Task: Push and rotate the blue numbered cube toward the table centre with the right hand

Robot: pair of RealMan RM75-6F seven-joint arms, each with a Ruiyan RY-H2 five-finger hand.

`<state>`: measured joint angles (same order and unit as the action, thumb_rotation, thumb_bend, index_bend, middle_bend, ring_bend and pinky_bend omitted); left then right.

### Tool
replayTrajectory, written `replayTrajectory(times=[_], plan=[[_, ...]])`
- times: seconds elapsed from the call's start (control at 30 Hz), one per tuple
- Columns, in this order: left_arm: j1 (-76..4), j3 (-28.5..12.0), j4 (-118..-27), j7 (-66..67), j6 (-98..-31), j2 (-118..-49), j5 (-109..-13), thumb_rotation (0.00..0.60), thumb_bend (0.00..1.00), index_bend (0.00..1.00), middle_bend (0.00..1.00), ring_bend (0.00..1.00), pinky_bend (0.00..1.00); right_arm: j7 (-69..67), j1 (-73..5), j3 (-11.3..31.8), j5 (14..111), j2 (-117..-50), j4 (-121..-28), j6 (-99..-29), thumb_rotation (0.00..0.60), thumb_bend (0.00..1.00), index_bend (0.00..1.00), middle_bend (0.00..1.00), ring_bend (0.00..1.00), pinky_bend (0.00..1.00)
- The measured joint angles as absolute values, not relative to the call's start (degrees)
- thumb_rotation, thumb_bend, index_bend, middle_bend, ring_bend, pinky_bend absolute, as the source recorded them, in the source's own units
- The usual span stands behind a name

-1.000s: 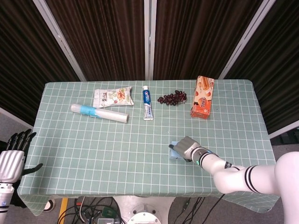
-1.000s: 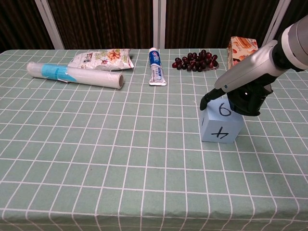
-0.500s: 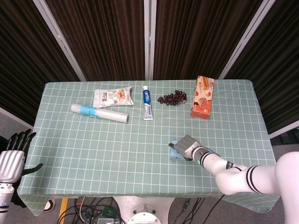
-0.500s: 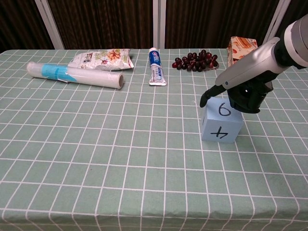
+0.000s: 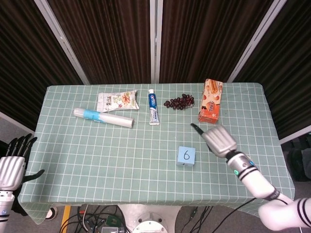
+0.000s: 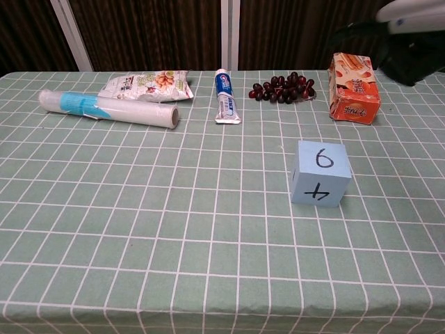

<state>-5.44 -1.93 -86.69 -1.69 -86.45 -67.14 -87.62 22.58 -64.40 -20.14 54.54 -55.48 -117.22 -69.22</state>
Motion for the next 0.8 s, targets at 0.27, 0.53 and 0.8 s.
replayTrajectory(times=[0.27, 0.53, 0.8], plan=[[-5.5, -1.5, -88.1, 0.1, -86.4, -67.2, -88.2, 0.6, 0.0, 0.07, 0.0, 0.0, 0.0, 15.3, -36.2, -22.2, 65.9, -55.4, -109.7, -91.2, 0.6, 0.6, 0.03, 0.47, 0.41, 0.53], [-5.0, -1.0, -87.8, 0.4, -87.8, -68.6, -89.8, 0.6, 0.0, 0.07, 0.0, 0.0, 0.0, -0.2, -20.0, -19.2, 71.5, -62.7, -91.3, -100.4, 0.6, 0.0, 0.0, 0.0, 0.0, 0.0], [-4.7, -0.7, -87.3, -0.4, -88.0, -68.7, -89.9, 0.6, 0.0, 0.07, 0.0, 0.0, 0.0, -2.3, -10.6, -14.2, 75.2, -67.3, -86.3, -101.0, 0.6, 0.0, 0.0, 0.0, 0.0, 0.0]])
